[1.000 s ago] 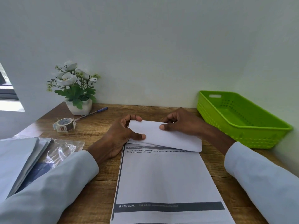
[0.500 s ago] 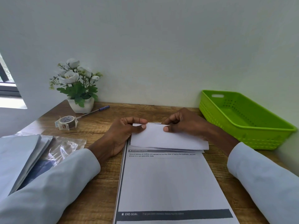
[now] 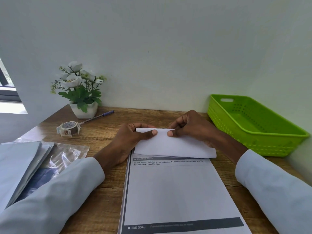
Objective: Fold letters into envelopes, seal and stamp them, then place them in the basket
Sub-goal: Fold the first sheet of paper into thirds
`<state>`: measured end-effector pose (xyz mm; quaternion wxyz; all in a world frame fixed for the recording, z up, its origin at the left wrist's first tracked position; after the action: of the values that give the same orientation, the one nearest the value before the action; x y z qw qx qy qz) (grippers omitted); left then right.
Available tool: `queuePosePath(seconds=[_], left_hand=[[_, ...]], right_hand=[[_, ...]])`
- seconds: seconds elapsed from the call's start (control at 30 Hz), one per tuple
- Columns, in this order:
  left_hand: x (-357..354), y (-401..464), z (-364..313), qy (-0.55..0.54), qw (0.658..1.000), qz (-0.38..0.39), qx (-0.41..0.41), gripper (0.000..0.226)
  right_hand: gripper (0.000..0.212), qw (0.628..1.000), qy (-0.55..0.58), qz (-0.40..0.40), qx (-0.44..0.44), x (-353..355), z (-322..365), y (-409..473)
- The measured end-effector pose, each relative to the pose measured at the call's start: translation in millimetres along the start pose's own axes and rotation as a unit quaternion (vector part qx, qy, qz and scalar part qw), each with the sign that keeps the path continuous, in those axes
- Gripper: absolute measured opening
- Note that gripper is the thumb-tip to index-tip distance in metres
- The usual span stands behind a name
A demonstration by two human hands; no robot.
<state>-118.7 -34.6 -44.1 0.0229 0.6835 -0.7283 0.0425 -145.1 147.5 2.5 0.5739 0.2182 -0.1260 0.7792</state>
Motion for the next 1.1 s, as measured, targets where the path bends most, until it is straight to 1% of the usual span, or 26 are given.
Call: queuePosePath(seconds=[0.17, 0.27, 0.33, 0.43, 0.53, 0.67, 0.8, 0.9, 1.0, 1.1], left_hand=[[0.0, -1.8, -0.2, -0.01, 1.0, 0.005, 0.01, 0.01], [-3.6, -3.5, -1.9, 0.005, 1.0, 0.015, 0.004, 0.025], [-5.9, -3.3, -2.0, 0.007, 1.0, 0.016, 0.0, 0.031], [-4.4, -2.3, -1.4, -0.003, 1.0, -0.003, -0.005, 0.029], [-5.6, -0.9, -1.3, -0.003, 1.0, -0.004, -0.008, 0.026], [-2.2, 0.8, -0.5, -0.008, 1.0, -0.01, -0.008, 0.03], [4.4, 3.7, 0.4, -0.003, 1.0, -0.016, -0.004, 0.02], [8.0, 7.3, 2.7, -0.003, 1.0, -0.015, 0.004, 0.021], [10.2, 9.5, 5.6, -0.005, 1.0, -0.017, 0.01, 0.017], [11.9, 9.7, 7.2, -0.006, 1.0, -0.02, 0.019, 0.021]], right_hand=[[0.013, 1.0, 0.009, -0.003, 0.002, -2.5, 2.9, -1.4], [0.013, 1.0, 0.001, 0.003, -0.001, -4.2, 5.0, -2.1], [0.013, 1.0, -0.005, 0.004, -0.002, -4.7, 6.7, -3.0], [0.011, 1.0, 0.002, 0.013, 0.001, -5.9, 8.8, -5.4], [0.009, 1.0, 0.005, 0.017, -0.008, -1.0, 4.2, -8.9], [0.008, 0.999, 0.022, -0.002, -0.033, 14.7, -11.4, -15.0], [0.011, 0.998, 0.038, -0.027, -0.051, 33.2, -24.7, -22.6], [0.009, 0.996, 0.038, -0.05, -0.058, 45.3, -32.2, -28.4], [0.01, 0.994, 0.054, -0.072, -0.067, 51.8, -41.9, -33.2], [0.012, 0.99, 0.073, -0.09, -0.077, 57.0, -48.7, -37.2]])
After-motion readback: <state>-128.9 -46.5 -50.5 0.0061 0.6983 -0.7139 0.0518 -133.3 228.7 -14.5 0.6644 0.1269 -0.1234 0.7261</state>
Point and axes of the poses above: each hand's wrist, its own y-axis towards the middle knuckle, its own x-axis out of the back of the hand, z = x × y, the point moved 9 cm from there along y, towards the middle knuckle, and after that the axes turned 8 degrees about y, right-handed, at the moved point
